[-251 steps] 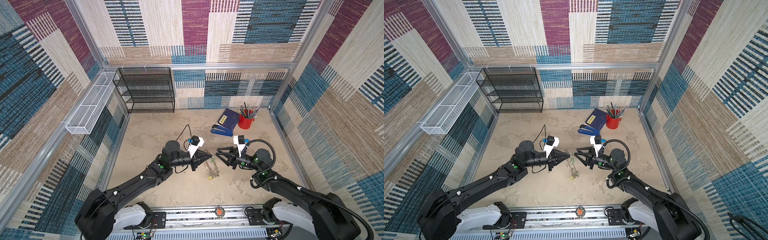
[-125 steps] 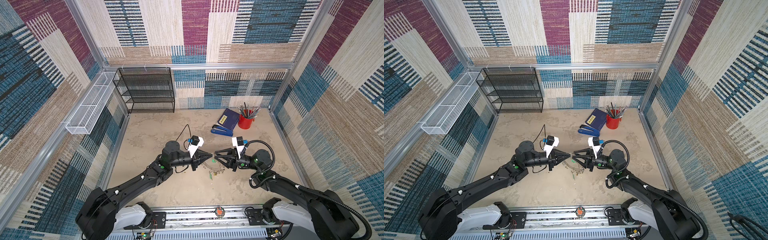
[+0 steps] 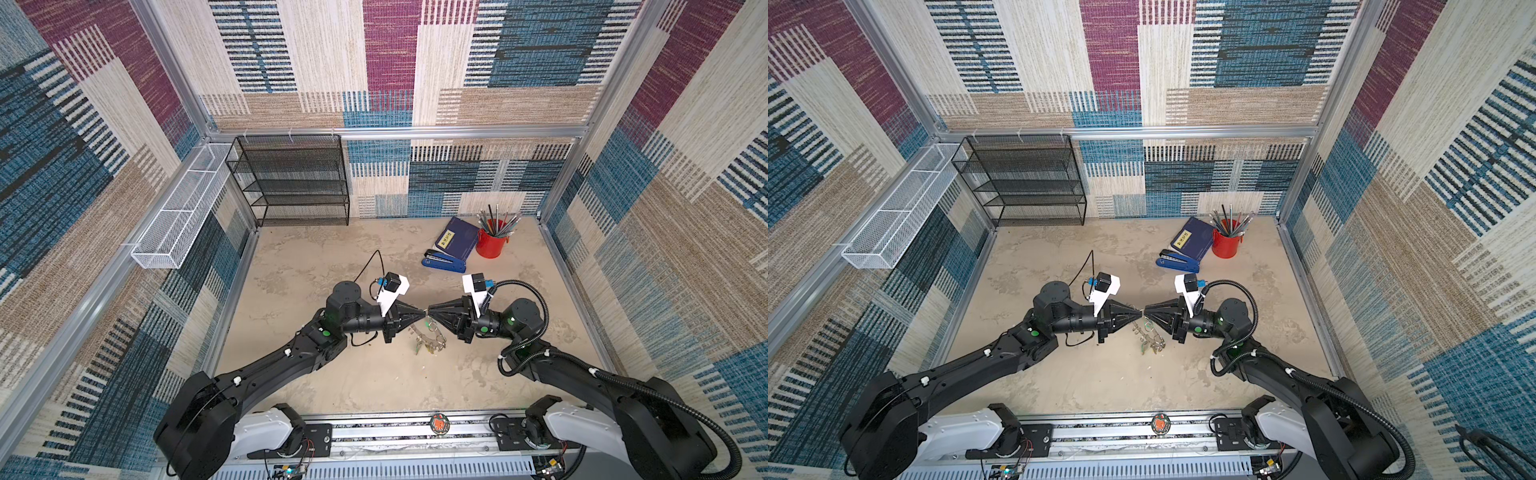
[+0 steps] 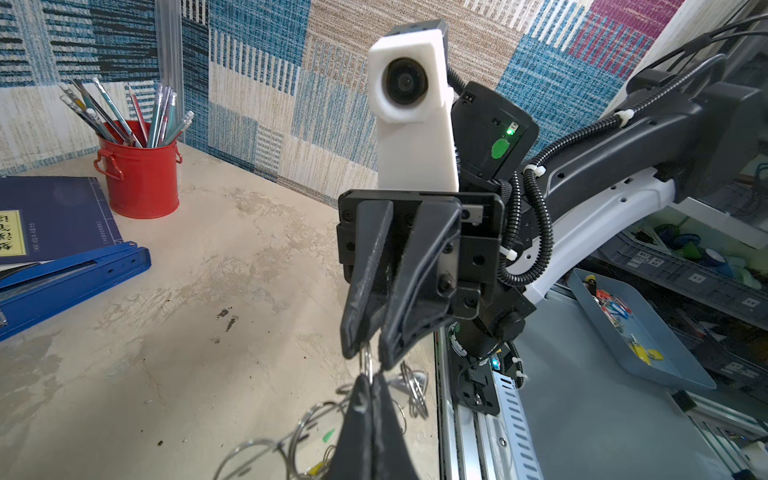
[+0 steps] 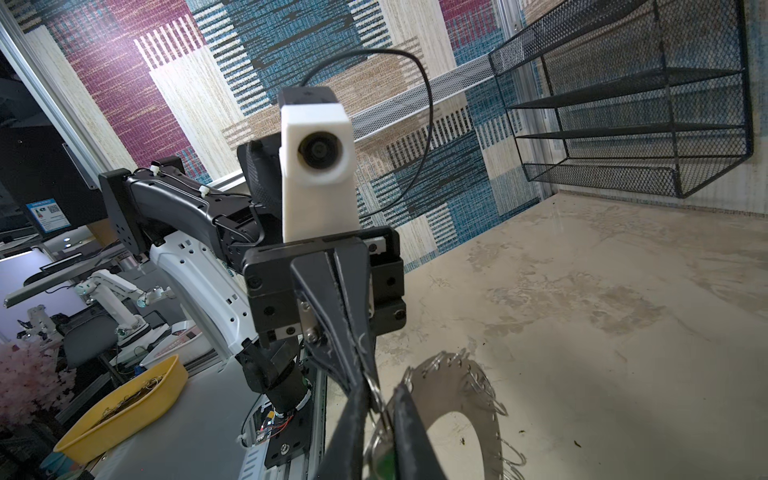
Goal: Put the keys on the keyring
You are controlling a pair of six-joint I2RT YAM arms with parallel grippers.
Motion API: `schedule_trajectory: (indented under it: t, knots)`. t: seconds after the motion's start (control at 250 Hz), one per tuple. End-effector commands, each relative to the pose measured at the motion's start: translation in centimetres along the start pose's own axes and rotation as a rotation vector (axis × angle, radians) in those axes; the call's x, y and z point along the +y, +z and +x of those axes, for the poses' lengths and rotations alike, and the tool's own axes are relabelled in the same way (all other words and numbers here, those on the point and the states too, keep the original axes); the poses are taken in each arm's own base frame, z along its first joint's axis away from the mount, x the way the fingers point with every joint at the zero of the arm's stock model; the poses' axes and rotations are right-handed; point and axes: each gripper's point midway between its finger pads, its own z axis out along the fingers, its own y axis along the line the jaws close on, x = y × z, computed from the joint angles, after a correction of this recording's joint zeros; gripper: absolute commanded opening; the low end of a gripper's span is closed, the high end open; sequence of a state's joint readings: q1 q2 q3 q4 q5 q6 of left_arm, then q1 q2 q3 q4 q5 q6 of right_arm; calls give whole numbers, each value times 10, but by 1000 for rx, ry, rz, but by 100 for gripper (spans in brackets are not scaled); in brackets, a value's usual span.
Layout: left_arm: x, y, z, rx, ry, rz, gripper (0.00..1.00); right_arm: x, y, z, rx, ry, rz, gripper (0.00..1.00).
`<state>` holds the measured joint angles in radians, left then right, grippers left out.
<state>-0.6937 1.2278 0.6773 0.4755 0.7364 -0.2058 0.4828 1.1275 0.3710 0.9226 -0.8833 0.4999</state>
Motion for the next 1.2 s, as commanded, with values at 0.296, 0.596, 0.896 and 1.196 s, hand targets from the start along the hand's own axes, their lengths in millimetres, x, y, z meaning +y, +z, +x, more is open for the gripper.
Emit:
schedule_trajectory:
  t: [0.296, 0.596, 0.896, 1.196]
  knots:
    - [-4, -2, -15, -46, 43, 20, 0, 6, 6, -2, 10, -16, -34, 14]
    - [-3, -4, -16, -48, 45, 16, 0, 7, 9, 1, 22, -19, -39, 2]
    - [-8, -14, -10, 43, 36, 3, 6, 9, 7, -2, 14, -34, -29, 0]
    - [-25, -46, -3, 275, 126, -64, 41, 12, 7, -3, 16, -48, -38, 0]
